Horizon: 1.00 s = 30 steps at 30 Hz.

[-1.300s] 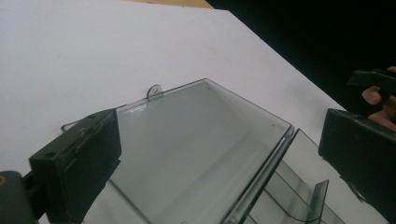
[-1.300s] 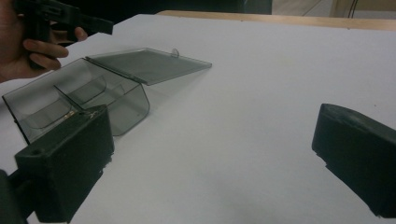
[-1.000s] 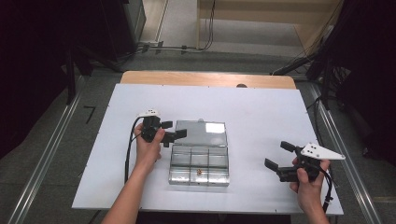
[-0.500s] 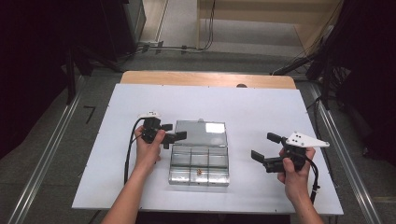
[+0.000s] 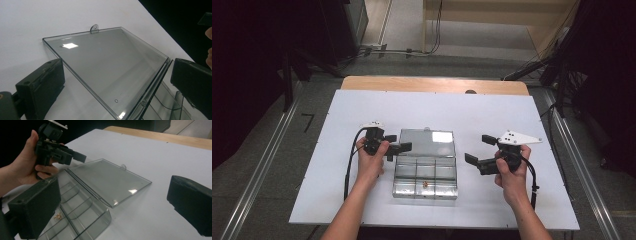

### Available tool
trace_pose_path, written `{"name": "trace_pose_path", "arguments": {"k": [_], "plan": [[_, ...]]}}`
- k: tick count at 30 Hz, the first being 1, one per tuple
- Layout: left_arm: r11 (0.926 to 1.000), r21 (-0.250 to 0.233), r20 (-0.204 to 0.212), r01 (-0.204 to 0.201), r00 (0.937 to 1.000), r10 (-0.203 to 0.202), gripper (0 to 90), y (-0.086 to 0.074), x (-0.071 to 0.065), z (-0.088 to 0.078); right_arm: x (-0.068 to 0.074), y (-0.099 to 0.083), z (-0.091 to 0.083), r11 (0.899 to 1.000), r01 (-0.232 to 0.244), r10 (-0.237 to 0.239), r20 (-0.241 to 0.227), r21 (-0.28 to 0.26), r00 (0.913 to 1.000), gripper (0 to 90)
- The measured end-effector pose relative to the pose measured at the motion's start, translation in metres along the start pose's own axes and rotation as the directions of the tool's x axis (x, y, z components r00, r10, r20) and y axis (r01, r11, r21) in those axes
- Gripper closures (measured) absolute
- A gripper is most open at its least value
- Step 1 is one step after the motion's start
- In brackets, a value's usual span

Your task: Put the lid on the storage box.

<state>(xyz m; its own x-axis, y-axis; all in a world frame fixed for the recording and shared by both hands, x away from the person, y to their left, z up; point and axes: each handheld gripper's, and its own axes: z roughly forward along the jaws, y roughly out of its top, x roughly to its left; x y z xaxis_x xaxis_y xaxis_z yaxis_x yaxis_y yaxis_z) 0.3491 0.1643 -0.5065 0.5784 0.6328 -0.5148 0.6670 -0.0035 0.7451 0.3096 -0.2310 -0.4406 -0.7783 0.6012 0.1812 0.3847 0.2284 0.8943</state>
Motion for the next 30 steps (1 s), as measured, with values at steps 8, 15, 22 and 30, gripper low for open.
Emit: {"name": "trace_pose_path", "arguments": {"k": [8,15,22,30], "plan": [[0.9999,0.014,0.005,0.0,1.0,0.0,0.0,-0.004,-0.002,0.001,0.003,0.007,0.027,1.0,-0.007,0.008,-0.045,0.031,0.999,0.0],[0.9996,-0.002,-0.004,0.03,0.9995,-0.03,3.6,-0.005,-0.002,0.0,0.003,0.007,0.042,0.999,-0.015,0.017,-0.047,0.04,0.9988,0.0],[0.9991,0.004,-0.028,0.042,0.9987,-0.042,7.9,-0.005,-0.005,0.001,-0.008,0.004,0.05,0.994,-0.1,0.103,-0.073,0.039,0.992,0.2],[0.9983,0.017,-0.053,0.055,0.9971,-0.054,12.3,-0.007,-0.008,0.002,-0.016,-0.002,0.064,0.983,-0.164,0.167,-0.042,0.081,0.985,3.2]]}}
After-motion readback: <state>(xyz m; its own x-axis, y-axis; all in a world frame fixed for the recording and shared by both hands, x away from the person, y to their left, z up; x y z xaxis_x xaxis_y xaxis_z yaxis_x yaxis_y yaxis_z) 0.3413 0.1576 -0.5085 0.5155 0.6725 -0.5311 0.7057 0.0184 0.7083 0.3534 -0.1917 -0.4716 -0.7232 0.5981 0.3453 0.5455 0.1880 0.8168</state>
